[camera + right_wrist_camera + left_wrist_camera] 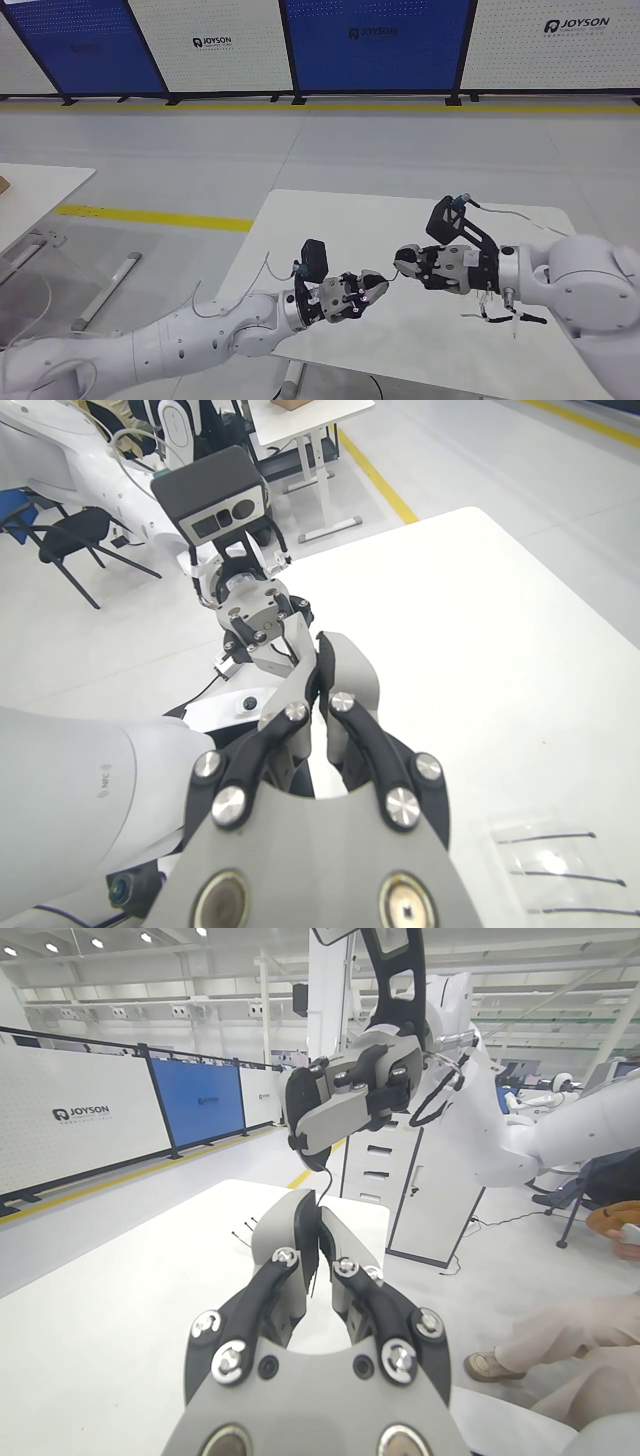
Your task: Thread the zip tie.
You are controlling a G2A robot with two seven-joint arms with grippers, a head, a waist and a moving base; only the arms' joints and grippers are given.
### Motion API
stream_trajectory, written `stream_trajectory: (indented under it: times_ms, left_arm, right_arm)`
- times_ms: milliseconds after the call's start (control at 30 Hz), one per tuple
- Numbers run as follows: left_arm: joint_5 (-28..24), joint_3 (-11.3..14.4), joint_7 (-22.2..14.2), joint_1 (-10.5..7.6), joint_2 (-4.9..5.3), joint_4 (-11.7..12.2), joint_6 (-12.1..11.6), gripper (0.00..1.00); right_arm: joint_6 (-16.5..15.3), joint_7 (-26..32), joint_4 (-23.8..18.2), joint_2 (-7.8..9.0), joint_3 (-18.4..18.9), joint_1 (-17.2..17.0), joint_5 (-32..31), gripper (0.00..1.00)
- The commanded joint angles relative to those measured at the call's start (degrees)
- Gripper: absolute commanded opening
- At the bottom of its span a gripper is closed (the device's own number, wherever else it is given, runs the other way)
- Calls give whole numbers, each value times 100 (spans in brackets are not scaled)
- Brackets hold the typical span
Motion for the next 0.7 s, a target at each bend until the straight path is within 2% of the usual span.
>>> stream_trajectory:
  times_ms: [0, 33, 67, 267, 333, 433, 500, 667]
  left_arm:
    - [28, -21, 18, 12, -2, 7, 0, 46]
    - [41, -34, 34, 21, -2, 14, 0, 86]
    - [75, -49, 45, 32, 0, 17, 0, 98]
    - [426, -215, 166, 97, 30, 116, 29, 100]
    - [689, -309, 210, 166, 44, 131, 250, 100]
    - [1089, -430, 361, 312, 51, 58, 797, 100]
    - [1089, -430, 361, 312, 51, 58, 797, 100]
    - [1089, -430, 361, 312, 51, 58, 797, 100]
  right_arm:
    - [0, -31, 8, 8, 27, -18, 6, 0]
    - [0, -52, 15, 13, 46, -30, 9, 0]
    - [0, -71, 18, 19, 72, -47, 15, 0]
    - [0, -174, 152, 50, 229, -164, 110, 0]
    - [28, -230, 224, 55, 288, -214, 177, 0]
    - [200, -305, 281, 54, 352, -270, 326, 0]
    - [314, -399, 336, 44, 382, -304, 511, 0]
    - [310, -455, 385, 36, 403, -314, 617, 0]
